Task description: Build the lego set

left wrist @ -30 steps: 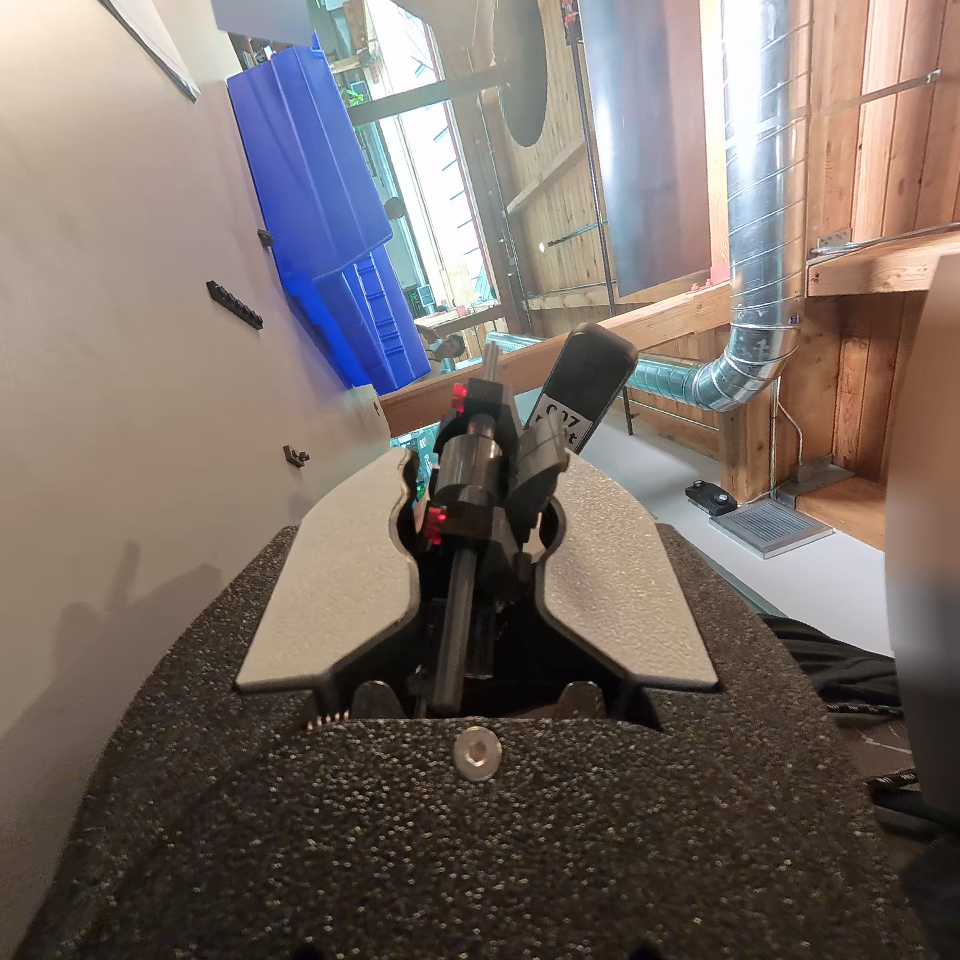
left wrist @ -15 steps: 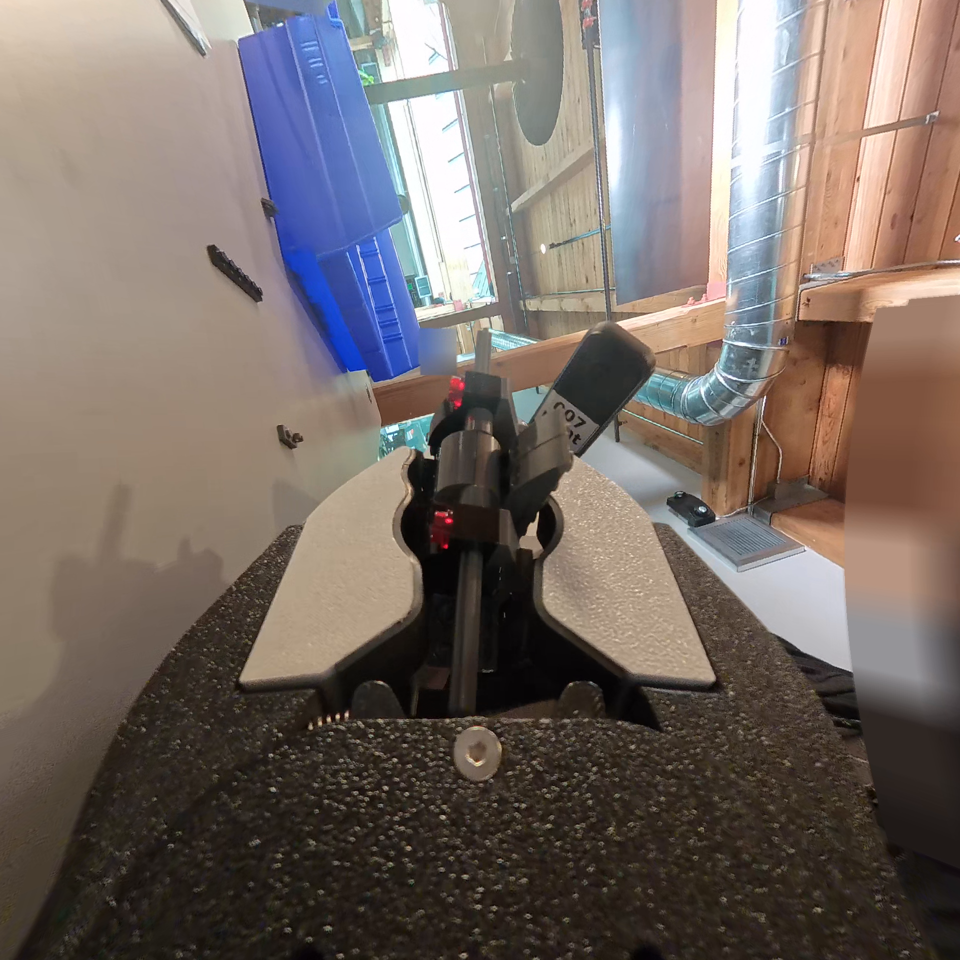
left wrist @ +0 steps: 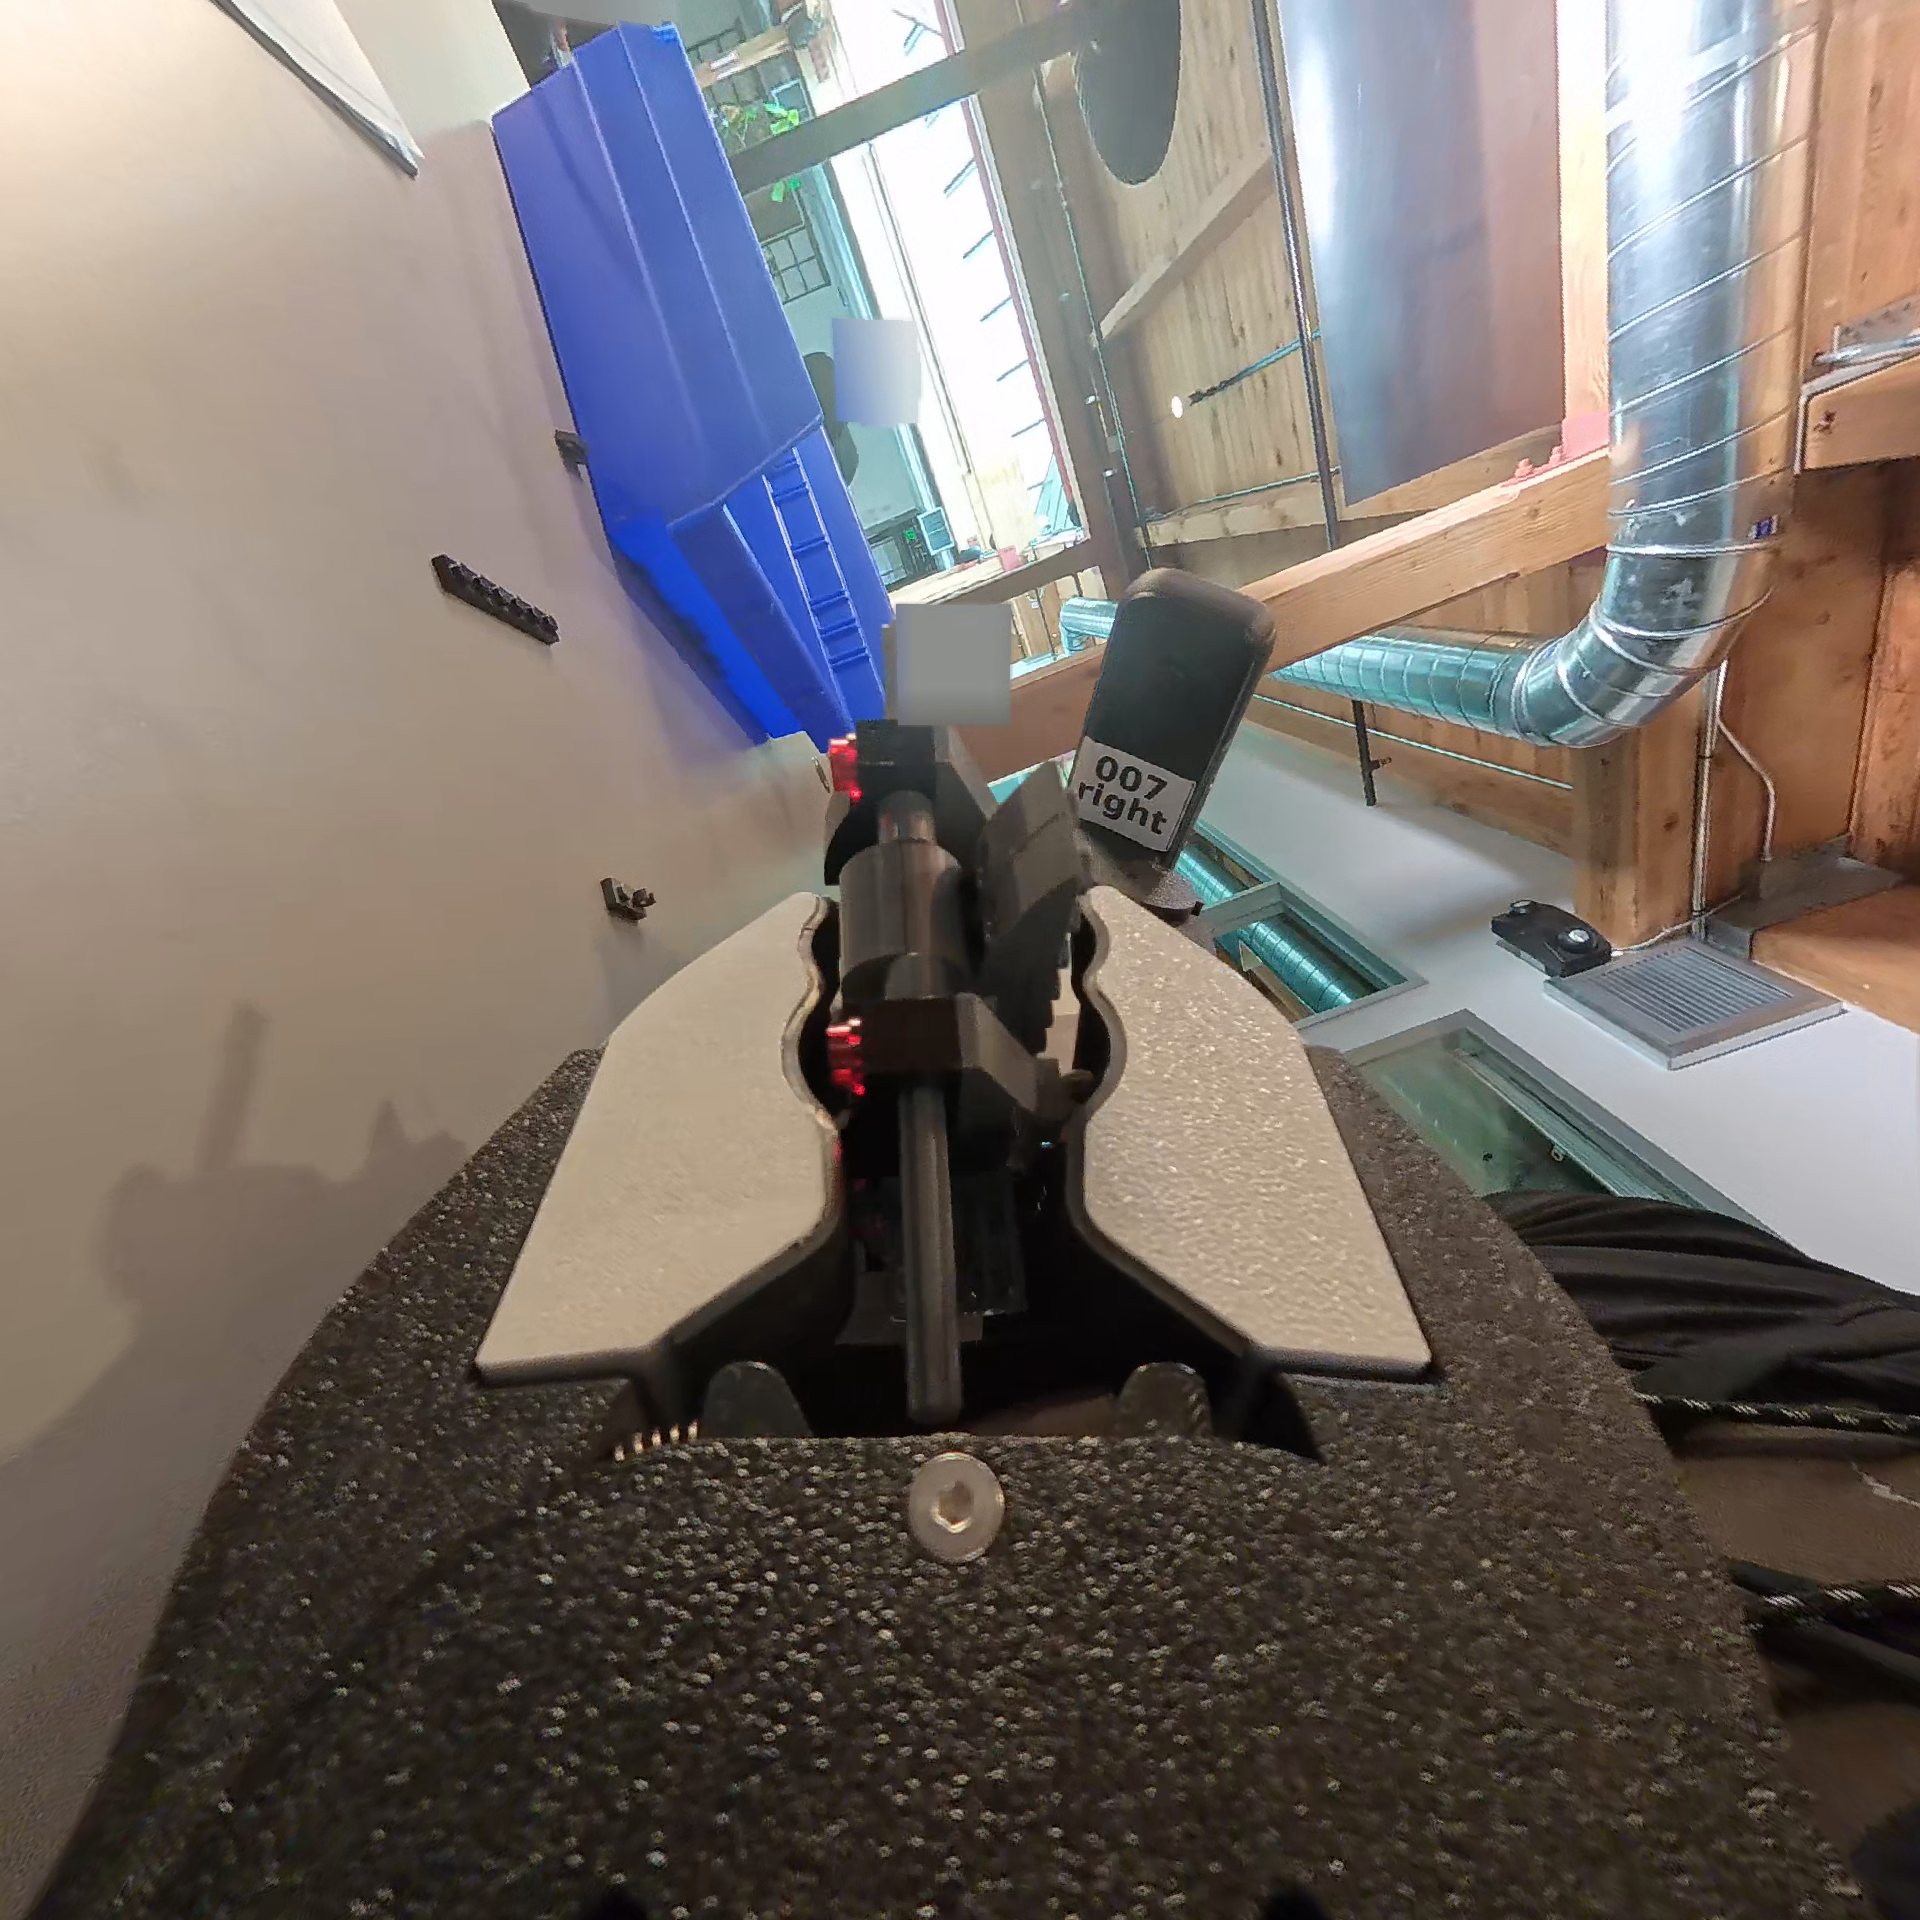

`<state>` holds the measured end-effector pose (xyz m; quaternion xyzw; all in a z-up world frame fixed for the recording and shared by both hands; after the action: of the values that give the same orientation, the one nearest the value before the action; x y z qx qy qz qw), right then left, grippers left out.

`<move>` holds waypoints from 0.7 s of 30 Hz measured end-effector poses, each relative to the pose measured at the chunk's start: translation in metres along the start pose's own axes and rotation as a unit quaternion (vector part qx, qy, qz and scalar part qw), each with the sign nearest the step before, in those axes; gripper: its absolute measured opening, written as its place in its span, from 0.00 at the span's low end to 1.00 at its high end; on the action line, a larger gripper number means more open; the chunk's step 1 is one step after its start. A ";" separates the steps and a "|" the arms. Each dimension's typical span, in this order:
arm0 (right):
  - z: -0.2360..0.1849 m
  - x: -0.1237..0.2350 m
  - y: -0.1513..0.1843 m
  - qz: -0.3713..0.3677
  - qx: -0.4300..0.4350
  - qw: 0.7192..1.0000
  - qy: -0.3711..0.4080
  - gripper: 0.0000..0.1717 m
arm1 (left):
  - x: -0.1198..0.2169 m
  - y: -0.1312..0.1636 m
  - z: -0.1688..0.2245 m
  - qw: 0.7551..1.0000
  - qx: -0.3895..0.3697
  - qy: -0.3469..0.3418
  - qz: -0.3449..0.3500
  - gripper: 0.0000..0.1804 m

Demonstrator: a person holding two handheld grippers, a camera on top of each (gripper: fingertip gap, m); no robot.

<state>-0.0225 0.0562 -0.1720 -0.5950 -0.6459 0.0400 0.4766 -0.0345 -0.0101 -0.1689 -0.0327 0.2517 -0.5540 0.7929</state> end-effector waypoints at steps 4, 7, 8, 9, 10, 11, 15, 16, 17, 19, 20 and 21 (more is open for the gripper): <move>0.000 0.001 -0.001 0.013 -0.013 1.000 -0.006 0.14 | -0.001 0.000 0.004 1.000 -0.016 0.008 -0.002 0.28; -0.001 0.001 -0.002 0.018 -0.019 1.000 -0.009 0.14 | -0.002 -0.001 0.006 1.000 -0.028 0.008 -0.004 0.29; -0.001 0.002 -0.002 0.019 -0.020 1.000 -0.010 0.14 | -0.002 -0.001 0.007 0.999 -0.033 0.006 -0.006 0.30; -0.002 0.002 -0.002 0.021 -0.022 0.999 -0.010 0.14 | -0.003 0.000 0.007 0.999 -0.039 0.002 -0.010 0.31; -0.002 0.003 -0.002 0.023 -0.023 0.999 -0.013 0.14 | -0.004 0.000 0.008 0.999 -0.047 0.000 -0.014 0.32; -0.002 0.003 -0.003 0.026 -0.027 0.999 -0.018 0.14 | -0.004 0.001 0.010 0.998 -0.057 0.001 -0.017 0.34; -0.003 0.007 -0.004 0.038 -0.041 0.998 -0.042 0.14 | -0.007 0.003 0.018 0.995 -0.094 0.005 -0.032 0.36; -0.004 0.008 -0.005 0.041 -0.042 0.997 -0.047 0.14 | -0.007 0.004 0.019 0.994 -0.102 0.004 -0.036 0.36; -0.004 0.008 -0.005 0.043 -0.043 0.997 -0.050 0.14 | -0.008 0.005 0.020 0.993 -0.110 0.003 -0.040 0.37; -0.005 0.009 -0.004 0.044 -0.043 0.997 -0.052 0.14 | -0.008 0.006 0.021 0.991 -0.121 -0.006 -0.048 0.37; -0.005 0.009 -0.004 0.044 -0.042 0.997 -0.052 0.14 | -0.008 0.007 0.020 0.991 -0.125 -0.010 -0.051 0.37; -0.006 0.009 -0.004 0.044 -0.042 0.997 -0.051 0.14 | -0.008 0.008 0.020 0.990 -0.126 -0.013 -0.055 0.37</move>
<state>-0.0202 0.0594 -0.1613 -0.6396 -0.6436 0.0639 0.4154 -0.0210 -0.0048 -0.1512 -0.1537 0.3069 -0.5604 0.7538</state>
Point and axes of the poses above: each gripper's, where its closed fingertips meet, x back along the fingers, y out of its underside, z = x × y across the jaws, the point moved 4 cm from there along x, back along the fingers, and after that the axes turned 14 degrees about y, right-handed, at the moved point
